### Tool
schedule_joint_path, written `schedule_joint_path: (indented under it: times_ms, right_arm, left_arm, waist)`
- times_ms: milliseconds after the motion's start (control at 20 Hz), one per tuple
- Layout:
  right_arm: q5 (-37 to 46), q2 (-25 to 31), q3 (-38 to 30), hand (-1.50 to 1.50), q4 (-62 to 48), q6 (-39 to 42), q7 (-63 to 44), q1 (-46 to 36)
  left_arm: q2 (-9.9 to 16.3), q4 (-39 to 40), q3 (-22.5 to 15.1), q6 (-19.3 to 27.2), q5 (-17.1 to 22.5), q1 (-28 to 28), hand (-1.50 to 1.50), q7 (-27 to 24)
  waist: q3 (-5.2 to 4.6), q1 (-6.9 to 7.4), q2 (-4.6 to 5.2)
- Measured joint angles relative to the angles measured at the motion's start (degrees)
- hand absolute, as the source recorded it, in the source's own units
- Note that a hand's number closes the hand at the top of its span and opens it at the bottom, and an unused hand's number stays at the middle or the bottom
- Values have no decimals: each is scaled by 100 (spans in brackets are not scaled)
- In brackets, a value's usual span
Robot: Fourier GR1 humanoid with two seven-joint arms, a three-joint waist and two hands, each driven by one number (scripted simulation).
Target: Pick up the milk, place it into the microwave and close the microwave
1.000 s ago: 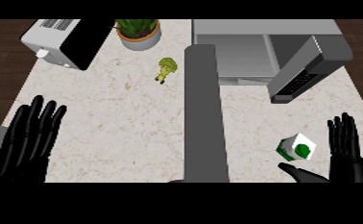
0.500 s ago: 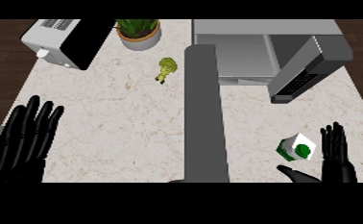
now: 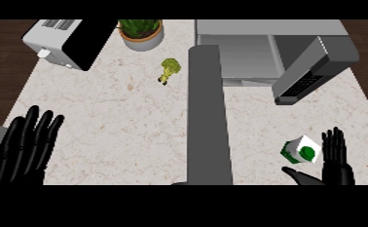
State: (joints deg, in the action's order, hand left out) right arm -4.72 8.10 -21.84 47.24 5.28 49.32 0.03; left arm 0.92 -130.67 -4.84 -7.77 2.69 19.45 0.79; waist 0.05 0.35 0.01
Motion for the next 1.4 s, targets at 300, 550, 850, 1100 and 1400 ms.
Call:
schedule_joint_path:
  times_ms: [300, 550, 850, 1100, 1400]
  right_arm:
    - [112, 253, -39, 150, -1429, 54, 652, -606]
    - [575, 369, 236, 150, -1736, -137, 1082, -703]
    - [528, 385, 312, 150, -1823, 59, 1218, -850]
    - [588, 126, 670, 150, -1419, 217, 1219, -647]
    - [758, -213, 1150, 150, -924, 240, 1172, -491]
  left_arm:
    - [-5, 40, -2, -84, 32, 180, -150, -194]
    - [-25, 98, 45, -51, 37, 68, -150, -176]
    - [6, 57, 107, -30, 60, 11, -150, -95]
    - [10, -18, 130, -59, 164, 83, -150, -21]
    - [42, 27, 243, -92, 256, 72, -150, -1]
  waist:
    - [-5, 11, 2]
    - [-52, 12, -10]
    - [-36, 1, -12]
    - [-33, -15, -25]
    - [-29, -23, -23]
